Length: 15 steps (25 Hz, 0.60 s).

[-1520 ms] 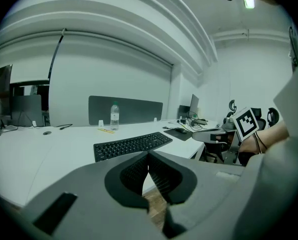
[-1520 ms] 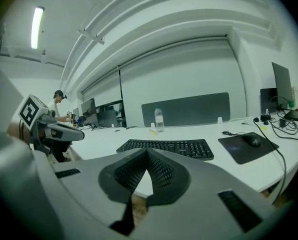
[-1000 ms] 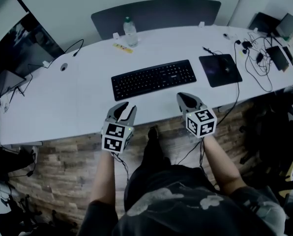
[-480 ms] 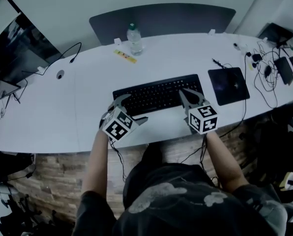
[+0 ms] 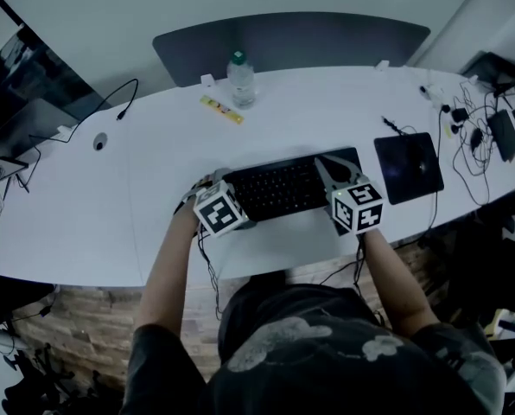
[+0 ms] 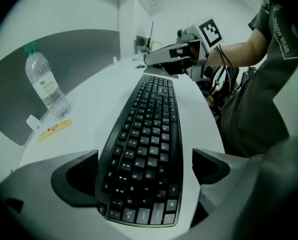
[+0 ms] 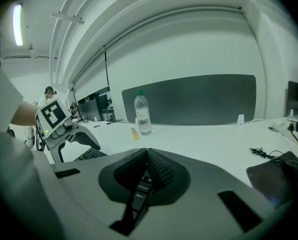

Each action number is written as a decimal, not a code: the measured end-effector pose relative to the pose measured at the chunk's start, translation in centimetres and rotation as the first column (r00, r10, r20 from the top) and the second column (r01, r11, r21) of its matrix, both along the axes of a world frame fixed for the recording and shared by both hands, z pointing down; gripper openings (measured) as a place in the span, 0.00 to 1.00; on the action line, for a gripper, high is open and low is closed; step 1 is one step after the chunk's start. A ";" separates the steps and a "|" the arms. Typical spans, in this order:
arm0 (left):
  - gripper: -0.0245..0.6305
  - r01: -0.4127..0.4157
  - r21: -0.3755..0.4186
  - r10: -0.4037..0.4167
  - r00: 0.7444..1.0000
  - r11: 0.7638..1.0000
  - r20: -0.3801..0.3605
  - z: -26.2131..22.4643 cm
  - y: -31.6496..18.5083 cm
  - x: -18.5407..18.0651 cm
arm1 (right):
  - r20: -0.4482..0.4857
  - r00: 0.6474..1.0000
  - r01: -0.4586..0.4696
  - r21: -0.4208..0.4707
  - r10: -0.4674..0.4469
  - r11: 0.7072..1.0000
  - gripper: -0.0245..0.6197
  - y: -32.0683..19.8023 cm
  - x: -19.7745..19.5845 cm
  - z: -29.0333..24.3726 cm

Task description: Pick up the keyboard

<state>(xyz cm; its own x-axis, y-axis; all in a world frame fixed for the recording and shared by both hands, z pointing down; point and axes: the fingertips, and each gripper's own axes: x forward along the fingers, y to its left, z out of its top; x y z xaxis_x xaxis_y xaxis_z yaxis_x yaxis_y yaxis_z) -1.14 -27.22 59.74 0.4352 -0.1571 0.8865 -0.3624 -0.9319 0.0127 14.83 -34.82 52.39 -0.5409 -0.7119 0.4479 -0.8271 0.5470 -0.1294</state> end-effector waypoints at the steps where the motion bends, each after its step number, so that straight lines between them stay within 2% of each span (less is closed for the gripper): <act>1: 0.90 -0.005 -0.010 0.005 1.000 1.000 0.009 0.3 -0.2 -0.1 | -0.003 1.000 0.000 -0.004 0.000 1.000 0.04 -0.4 0.0 0.1; 12: 0.93 -0.081 -0.122 0.094 0.990 0.989 0.102 3.6 -0.5 -0.2 | -0.026 1.000 -0.016 -0.042 0.015 0.999 0.04 -3.0 -0.6 1.2; 15: 0.93 -0.088 -0.158 0.111 0.984 0.984 0.139 3.9 -0.2 -0.1 | -0.015 1.000 -0.001 -0.072 0.000 0.997 0.15 -3.1 -0.9 1.7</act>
<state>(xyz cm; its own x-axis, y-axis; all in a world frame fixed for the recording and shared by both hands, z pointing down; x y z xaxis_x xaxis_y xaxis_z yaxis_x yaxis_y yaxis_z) -1.21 -27.39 63.60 0.3059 0.0202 0.9519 -0.2763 -0.9549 0.1090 13.88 -37.88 54.06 -0.5336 -0.6776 0.5061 -0.8293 0.5366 -0.1560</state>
